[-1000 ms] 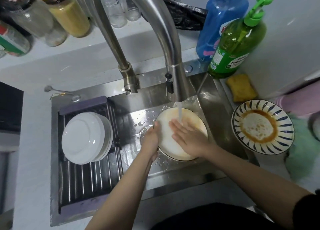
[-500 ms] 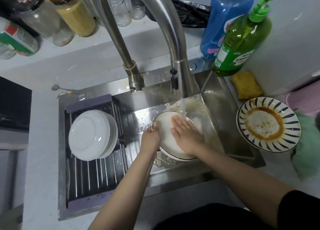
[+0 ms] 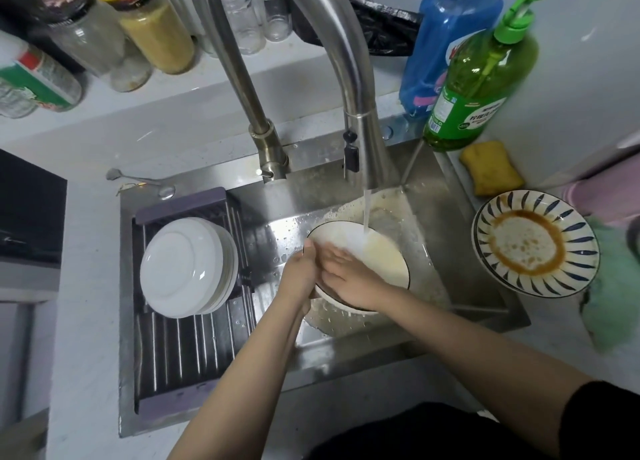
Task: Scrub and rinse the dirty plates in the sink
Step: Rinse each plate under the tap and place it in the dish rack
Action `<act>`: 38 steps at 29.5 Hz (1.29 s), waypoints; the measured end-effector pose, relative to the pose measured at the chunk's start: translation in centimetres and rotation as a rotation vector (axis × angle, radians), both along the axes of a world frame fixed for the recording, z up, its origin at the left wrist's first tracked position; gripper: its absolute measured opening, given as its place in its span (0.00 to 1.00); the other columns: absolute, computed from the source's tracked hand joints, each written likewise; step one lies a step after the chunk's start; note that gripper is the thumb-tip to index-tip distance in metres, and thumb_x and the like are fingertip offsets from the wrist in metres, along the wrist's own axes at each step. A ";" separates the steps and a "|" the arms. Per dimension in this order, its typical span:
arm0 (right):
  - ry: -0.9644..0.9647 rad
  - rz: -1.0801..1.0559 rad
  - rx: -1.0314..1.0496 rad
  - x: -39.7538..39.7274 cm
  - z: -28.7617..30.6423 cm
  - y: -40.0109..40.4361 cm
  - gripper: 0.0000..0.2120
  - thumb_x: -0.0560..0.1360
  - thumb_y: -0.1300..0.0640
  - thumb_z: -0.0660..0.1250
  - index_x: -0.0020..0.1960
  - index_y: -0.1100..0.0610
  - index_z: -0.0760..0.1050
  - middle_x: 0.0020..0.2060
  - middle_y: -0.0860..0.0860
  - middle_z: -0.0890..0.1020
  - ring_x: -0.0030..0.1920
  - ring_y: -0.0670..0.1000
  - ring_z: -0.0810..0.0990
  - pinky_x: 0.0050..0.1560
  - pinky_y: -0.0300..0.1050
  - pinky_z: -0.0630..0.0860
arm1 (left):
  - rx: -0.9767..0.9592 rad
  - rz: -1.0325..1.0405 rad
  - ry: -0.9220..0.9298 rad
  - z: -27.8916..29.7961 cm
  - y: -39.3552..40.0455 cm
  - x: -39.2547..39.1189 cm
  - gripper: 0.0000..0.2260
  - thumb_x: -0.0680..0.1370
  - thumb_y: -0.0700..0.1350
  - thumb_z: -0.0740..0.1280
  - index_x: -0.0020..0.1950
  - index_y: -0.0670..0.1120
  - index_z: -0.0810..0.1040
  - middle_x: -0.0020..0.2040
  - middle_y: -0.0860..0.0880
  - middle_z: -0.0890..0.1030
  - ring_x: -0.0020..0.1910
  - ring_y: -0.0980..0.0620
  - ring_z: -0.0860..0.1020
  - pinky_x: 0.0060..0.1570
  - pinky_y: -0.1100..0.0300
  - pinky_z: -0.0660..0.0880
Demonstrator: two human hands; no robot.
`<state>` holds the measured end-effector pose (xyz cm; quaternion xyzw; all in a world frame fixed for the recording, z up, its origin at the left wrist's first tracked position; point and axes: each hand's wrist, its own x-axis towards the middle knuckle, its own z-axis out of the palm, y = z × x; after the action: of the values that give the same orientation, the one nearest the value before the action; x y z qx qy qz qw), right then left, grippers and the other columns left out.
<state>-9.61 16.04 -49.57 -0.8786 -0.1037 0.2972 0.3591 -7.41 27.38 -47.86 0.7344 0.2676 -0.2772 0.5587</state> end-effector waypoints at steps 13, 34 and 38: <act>-0.178 0.060 -0.333 -0.8 -1.2 -5.7 0.32 0.77 0.48 0.37 0.73 0.60 0.63 0.75 0.54 0.61 0.76 0.52 0.55 0.76 0.46 0.41 | 0.062 -0.079 -0.154 0.9 -1.3 -1.5 0.19 0.84 0.52 0.54 0.65 0.42 0.75 0.60 0.48 0.76 0.58 0.50 0.74 0.63 0.56 0.69; -0.194 0.199 -0.271 -4.1 0.7 -9.1 0.40 0.74 0.33 0.28 0.76 0.49 0.56 0.75 0.44 0.60 0.76 0.45 0.54 0.73 0.38 0.39 | 0.066 -0.008 -0.219 -0.4 0.4 1.3 0.24 0.82 0.58 0.54 0.68 0.42 0.73 0.64 0.42 0.77 0.64 0.42 0.74 0.67 0.45 0.69; -0.110 0.050 -0.445 -0.9 -0.4 -7.7 0.26 0.83 0.46 0.40 0.78 0.54 0.46 0.77 0.50 0.51 0.77 0.49 0.45 0.73 0.43 0.35 | 0.056 -0.127 -0.163 -0.9 -1.0 -0.4 0.25 0.81 0.61 0.54 0.68 0.45 0.74 0.64 0.40 0.77 0.64 0.40 0.74 0.66 0.43 0.69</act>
<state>-10.48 8.36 -49.93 -0.9483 -0.0768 0.2731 0.1426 -7.78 26.35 -48.72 0.7853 0.1819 -0.2439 0.5391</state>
